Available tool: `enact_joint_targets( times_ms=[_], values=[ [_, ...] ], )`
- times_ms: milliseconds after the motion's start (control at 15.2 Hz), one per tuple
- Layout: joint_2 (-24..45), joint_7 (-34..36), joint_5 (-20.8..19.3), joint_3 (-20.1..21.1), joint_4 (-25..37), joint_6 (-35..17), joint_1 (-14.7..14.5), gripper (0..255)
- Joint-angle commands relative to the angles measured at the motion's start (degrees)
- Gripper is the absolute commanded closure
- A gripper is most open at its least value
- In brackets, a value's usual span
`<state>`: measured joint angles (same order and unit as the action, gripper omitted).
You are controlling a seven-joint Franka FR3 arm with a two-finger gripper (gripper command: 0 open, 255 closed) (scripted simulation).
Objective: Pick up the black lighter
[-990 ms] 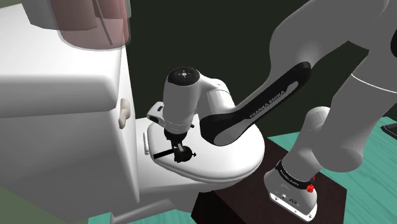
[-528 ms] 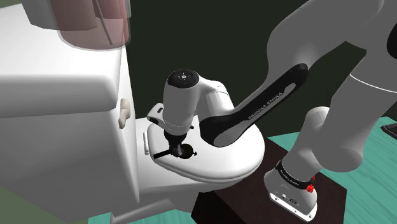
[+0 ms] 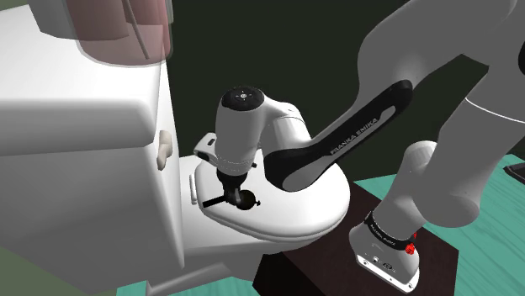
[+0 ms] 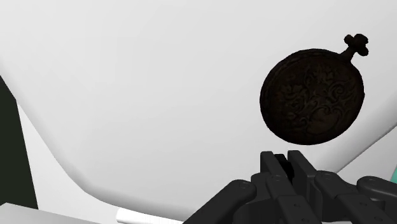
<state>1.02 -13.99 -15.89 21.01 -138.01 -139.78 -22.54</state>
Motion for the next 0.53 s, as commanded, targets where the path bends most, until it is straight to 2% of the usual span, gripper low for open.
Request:
enact_joint_targets(
  times_ms=[0,462],
  values=[
    [-1.4,-1.0,1.2,0.1,0.2,1.3,0.0,255],
    [-5.4,-4.1,4.5,0.0,1.9,6.4,-0.3,255]
  ],
)
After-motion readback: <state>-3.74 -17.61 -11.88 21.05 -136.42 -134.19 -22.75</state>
